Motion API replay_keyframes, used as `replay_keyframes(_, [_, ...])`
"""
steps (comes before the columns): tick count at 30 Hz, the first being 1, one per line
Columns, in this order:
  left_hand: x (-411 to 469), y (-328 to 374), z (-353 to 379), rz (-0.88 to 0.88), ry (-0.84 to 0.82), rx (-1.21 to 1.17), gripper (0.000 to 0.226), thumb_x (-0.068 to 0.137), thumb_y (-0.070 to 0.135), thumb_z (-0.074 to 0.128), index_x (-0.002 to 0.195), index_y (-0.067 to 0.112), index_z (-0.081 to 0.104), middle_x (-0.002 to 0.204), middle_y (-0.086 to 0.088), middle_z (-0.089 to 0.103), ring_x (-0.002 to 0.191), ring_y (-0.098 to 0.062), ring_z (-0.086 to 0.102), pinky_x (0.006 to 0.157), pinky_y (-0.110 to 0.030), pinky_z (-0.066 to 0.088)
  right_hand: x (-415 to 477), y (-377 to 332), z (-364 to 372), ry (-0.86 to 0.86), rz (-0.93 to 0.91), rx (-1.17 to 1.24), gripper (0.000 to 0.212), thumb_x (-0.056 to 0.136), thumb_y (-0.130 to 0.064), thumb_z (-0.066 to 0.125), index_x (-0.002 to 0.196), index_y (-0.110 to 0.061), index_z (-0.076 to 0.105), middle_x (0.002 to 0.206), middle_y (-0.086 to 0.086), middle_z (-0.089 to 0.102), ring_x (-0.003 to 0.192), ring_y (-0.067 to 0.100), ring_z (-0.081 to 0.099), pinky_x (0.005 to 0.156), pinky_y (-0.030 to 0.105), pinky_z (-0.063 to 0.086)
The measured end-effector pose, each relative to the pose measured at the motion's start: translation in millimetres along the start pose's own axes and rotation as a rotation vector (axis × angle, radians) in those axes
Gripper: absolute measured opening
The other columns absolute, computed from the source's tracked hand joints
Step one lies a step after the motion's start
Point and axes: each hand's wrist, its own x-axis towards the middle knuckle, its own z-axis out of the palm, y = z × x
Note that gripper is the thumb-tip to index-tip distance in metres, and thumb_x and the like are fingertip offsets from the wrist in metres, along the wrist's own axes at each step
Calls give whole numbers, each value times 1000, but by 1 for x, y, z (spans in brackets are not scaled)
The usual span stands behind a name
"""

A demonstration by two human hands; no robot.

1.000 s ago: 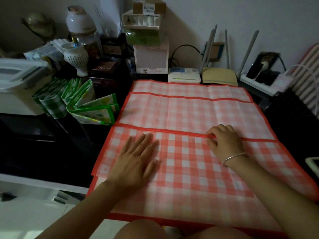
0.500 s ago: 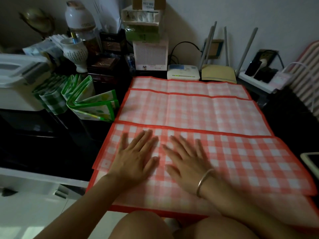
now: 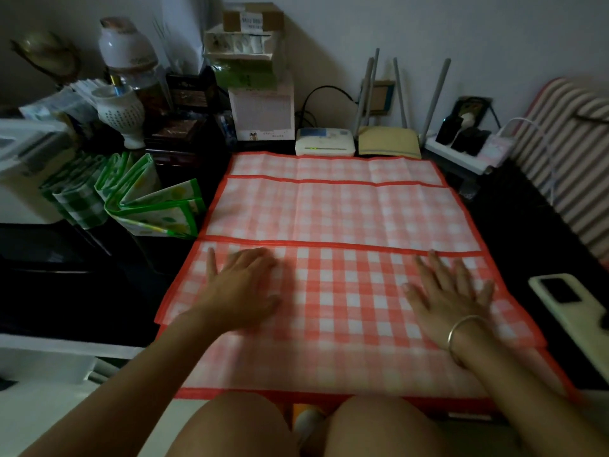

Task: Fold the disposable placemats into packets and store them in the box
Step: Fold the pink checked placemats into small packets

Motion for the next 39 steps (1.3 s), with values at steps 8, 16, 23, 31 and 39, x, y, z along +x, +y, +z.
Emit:
replay_keyframes(8, [17,68,0,398,49,36,67,95,55,26,155,27,17,164,3,10,150,-17,4,121,-49,-5,0,1,-1,-14,-14,35,63,90,-66,0,144,-44,-24,152,-14,-34,142,24,-27,111,65,-7])
replay_keyframes(16, [33,66,21,508,155,-21,60,96,59,31,146,28,38,153,1,39,139,-19,33,112,-47,28,31,-15,-59,76,-31,-34,49,84,-59,45,130,-40,45,138,-3,42,129,26,32,114,50,8])
replay_keyframes(23, [34,63,27,515,192,-87,59,94,61,34,144,30,42,152,5,39,140,-17,31,112,-44,26,139,-104,-90,141,-386,51,54,99,-38,32,150,-22,25,157,4,22,143,23,21,119,44,12])
replay_keyframes(31, [38,61,30,550,232,-132,58,93,60,41,141,28,47,149,4,43,137,-17,36,110,-44,29,196,-135,-84,103,-340,-166,56,95,-38,42,145,-15,34,146,11,36,132,30,34,109,44,29])
replay_keyframes(39, [29,65,26,597,510,2,40,87,46,59,113,16,59,124,-11,58,106,-28,55,89,-40,39,147,-128,-108,626,-431,-83,26,92,-15,52,114,-16,66,113,10,60,114,31,47,89,37,38])
